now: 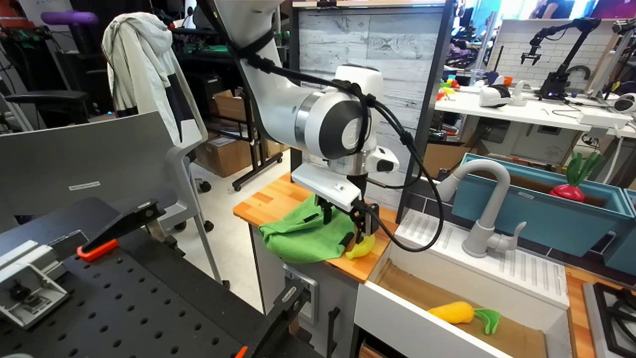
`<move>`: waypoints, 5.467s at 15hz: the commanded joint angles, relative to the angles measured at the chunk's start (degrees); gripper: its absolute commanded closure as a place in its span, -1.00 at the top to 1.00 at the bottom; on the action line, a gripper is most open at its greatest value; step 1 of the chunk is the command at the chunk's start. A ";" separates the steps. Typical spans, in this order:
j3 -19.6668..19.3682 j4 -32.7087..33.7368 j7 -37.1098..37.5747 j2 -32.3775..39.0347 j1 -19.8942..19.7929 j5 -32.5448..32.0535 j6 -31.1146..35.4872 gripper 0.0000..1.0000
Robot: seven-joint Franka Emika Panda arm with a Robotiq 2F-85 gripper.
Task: Fold the cloth on the counter
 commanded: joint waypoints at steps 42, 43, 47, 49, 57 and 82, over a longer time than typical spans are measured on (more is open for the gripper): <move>-3.34 -8.07 5.43 -8.83 11.55 -4.15 7.51 -0.94; -3.29 -7.18 5.67 -8.24 11.92 -4.43 7.06 -0.94; -2.63 -3.95 5.79 -6.05 12.68 -5.16 5.90 -0.94; -2.46 -2.02 5.94 -4.58 13.04 -5.21 5.45 -0.94; -2.80 7.38 6.53 4.30 14.72 -5.40 4.41 -0.94; -2.01 11.11 6.84 6.94 14.13 -5.01 3.14 1.00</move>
